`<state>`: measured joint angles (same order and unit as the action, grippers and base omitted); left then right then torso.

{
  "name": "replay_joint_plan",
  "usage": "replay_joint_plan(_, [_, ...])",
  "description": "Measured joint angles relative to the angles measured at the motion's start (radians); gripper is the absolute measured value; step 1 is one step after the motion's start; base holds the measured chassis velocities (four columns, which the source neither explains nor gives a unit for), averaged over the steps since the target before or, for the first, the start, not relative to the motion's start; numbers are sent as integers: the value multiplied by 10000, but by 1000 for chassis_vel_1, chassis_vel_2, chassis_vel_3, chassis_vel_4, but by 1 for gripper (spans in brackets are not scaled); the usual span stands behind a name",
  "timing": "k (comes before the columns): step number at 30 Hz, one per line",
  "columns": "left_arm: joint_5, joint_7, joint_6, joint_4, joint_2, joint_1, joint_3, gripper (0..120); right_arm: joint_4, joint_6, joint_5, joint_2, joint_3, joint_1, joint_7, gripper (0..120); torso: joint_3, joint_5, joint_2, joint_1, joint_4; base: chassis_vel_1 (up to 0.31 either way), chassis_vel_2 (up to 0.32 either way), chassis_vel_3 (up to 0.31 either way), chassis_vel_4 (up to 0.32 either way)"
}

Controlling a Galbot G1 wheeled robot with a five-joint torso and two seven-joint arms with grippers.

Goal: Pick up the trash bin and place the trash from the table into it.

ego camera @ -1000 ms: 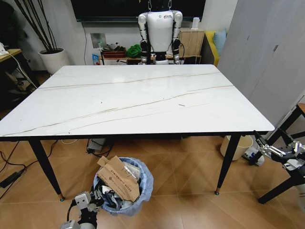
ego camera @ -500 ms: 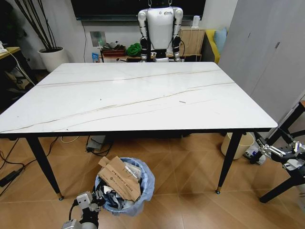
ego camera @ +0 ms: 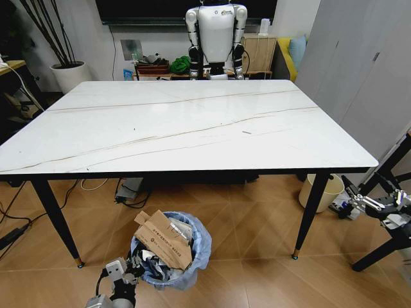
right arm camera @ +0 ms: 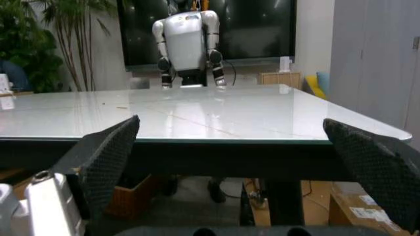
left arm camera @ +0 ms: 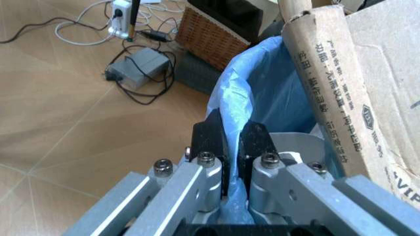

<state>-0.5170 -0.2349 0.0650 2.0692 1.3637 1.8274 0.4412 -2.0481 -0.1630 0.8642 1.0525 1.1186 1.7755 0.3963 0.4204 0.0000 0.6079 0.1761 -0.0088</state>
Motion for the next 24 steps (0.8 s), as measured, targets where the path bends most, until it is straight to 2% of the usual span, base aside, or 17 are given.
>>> replay_joint_plan(18, [-192,17,-23,-240,59,-177,-112,0,0,0,0,0,0,0,1,100,-485,0,-806,-323,0,0,0,0,0])
replay_joint_plan(24, [-241,17,-24,-240,86,-179,-132,0,0,0,0,0,0,0,0,100,-574,0,-951,-377,0,0,0,0,0])
